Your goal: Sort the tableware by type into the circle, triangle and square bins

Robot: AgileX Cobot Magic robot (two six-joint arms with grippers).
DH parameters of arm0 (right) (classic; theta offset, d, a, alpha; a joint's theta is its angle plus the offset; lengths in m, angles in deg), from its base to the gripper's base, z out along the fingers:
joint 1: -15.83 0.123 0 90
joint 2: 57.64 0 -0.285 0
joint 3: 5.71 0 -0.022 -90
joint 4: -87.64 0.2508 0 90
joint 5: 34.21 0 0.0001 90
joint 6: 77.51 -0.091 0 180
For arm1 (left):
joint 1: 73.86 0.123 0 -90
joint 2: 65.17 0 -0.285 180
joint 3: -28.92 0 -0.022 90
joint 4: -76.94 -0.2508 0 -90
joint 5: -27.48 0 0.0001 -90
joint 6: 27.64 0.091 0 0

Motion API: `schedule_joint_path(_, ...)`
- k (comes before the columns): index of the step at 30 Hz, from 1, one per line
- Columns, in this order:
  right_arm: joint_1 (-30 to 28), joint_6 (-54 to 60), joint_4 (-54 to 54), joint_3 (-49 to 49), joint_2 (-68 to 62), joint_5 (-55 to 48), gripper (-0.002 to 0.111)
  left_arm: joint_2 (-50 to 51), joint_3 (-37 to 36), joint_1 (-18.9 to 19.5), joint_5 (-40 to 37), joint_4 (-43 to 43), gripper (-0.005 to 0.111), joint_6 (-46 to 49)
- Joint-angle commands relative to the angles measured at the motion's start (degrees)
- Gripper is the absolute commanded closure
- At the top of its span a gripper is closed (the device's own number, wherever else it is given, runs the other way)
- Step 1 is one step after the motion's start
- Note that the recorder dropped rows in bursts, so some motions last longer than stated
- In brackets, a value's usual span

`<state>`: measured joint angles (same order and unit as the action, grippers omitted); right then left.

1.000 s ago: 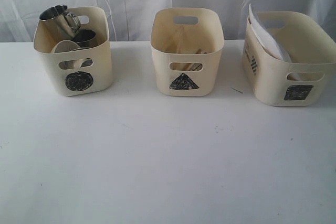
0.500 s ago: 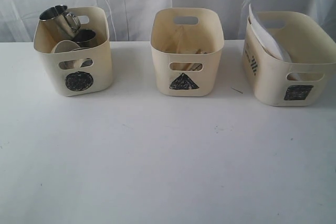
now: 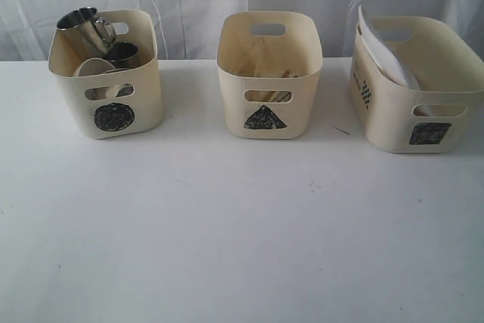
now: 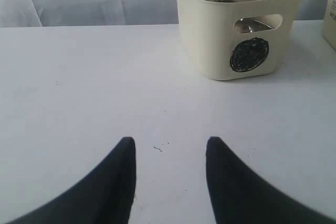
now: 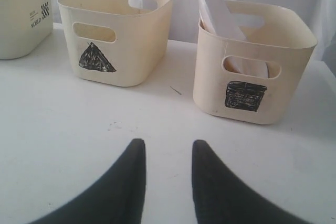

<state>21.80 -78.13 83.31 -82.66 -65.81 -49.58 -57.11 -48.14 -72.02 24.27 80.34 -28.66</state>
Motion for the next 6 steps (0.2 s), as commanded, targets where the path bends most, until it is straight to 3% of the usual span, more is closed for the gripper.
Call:
schedule_joint_path(1, 0.24, 0.62, 0.1, -0.26, 0.39, -3.52, 0.108, -0.27, -0.16, 0.16, 0.15, 0.47, 0.059, -0.24)
schedule_joint_path(6, 0.24, 0.62, 0.1, -0.26, 0.39, -4.67, 0.108, -0.27, -0.16, 0.16, 0.15, 0.47, 0.059, -0.24)
